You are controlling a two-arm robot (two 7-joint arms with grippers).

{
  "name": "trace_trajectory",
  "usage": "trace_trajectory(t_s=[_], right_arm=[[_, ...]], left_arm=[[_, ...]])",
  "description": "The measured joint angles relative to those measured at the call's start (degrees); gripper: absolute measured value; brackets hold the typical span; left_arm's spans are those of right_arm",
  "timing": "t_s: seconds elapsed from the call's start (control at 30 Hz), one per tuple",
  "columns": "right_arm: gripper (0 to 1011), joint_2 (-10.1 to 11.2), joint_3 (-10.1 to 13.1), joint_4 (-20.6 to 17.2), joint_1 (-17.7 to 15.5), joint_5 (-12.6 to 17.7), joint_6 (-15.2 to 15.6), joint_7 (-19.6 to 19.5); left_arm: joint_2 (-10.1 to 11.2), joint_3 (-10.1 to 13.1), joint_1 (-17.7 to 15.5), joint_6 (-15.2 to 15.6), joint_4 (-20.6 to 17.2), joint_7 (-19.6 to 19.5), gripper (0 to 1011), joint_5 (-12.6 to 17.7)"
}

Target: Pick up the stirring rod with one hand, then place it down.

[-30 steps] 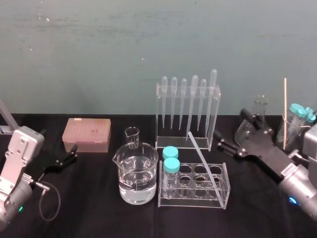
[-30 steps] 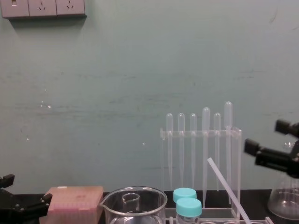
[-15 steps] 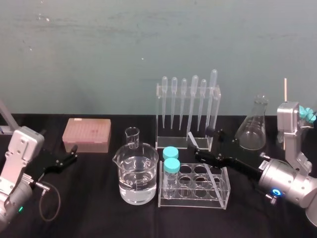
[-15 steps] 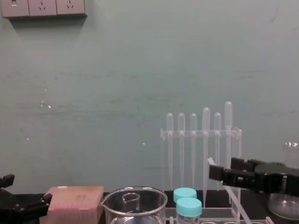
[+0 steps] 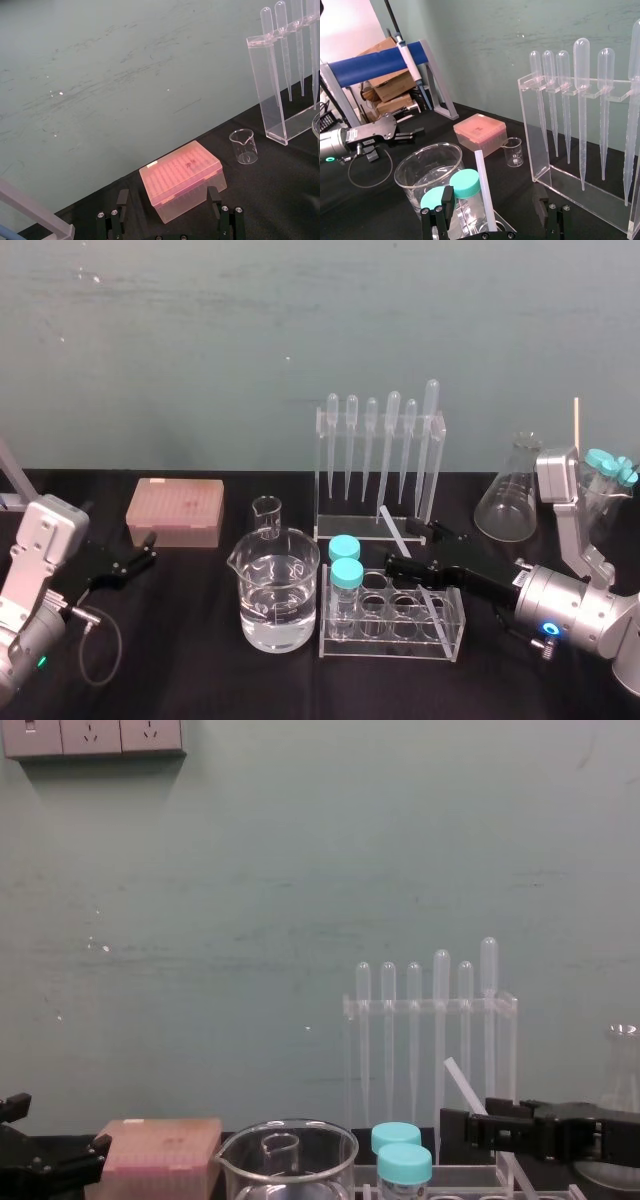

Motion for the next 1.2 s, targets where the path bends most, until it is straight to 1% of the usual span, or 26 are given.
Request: trace_trajectory(t_s=[0.4, 0.57, 0.67, 0.7, 0.77, 0.8, 0.87, 0.9, 1.0, 1.03, 1.07, 1.13, 1.2], right_arm=[[996, 0.04, 0.09, -0.14, -0.08, 0.02, -0.38, 0.08], [891, 0.06, 0.13, -0.17, -0.11, 0.05, -0.48, 0.13], [813, 0.06, 0.15, -0.18, -0.12, 0.08, -0.51, 0.15], [771, 0.07, 0.15, -0.19, -0.13, 0.08, -0.52, 0.15], [735, 0.07, 0.16, -0.19, -0.13, 0.09, -0.52, 0.16], [682, 0.07, 0.16, -0.20, -0.13, 0.09, -0.53, 0.17], [612, 0.06, 0.16, -0.22, -0.14, 0.10, -0.54, 0.18], [612, 0.07, 0.16, -0.23, -0.13, 0.10, -0.54, 0.18], [489, 0.06, 0.16, -0.24, -0.14, 0.10, -0.56, 0.20], [481, 0.06, 0.16, -0.24, -0.14, 0.10, -0.56, 0.20], [430, 0.07, 0.16, -0.24, -0.14, 0.10, -0.57, 0.20], [370, 0.07, 0.16, -0.24, -0.14, 0.10, -0.58, 0.21], [287, 0.07, 0.16, -0.24, -0.14, 0.10, -0.59, 0.21]], left_arm=[[0.00, 0.00, 0.00, 0.00, 0.00, 0.00, 1000, 0.00], [0.00, 0.00, 0.00, 0.00, 0.00, 0.00, 1000, 0.00], [0.00, 0.00, 0.00, 0.00, 0.00, 0.00, 1000, 0.00], [0.00, 0.00, 0.00, 0.00, 0.00, 0.00, 1000, 0.00], [0.00, 0.00, 0.00, 0.00, 0.00, 0.00, 1000, 0.00], [0.00, 0.00, 0.00, 0.00, 0.00, 0.00, 1000, 0.00], [0.00, 0.00, 0.00, 0.00, 0.00, 0.00, 1000, 0.00], [0.00, 0.00, 0.00, 0.00, 0.00, 0.00, 1000, 0.00], [0.00, 0.00, 0.00, 0.00, 0.00, 0.00, 1000, 0.00], [0.00, 0.00, 0.00, 0.00, 0.00, 0.00, 1000, 0.00], [0.00, 0.00, 0.00, 0.00, 0.00, 0.00, 1000, 0.00], [0.00, 0.00, 0.00, 0.00, 0.00, 0.00, 1000, 0.00], [0.00, 0.00, 0.00, 0.00, 0.00, 0.00, 1000, 0.00]])
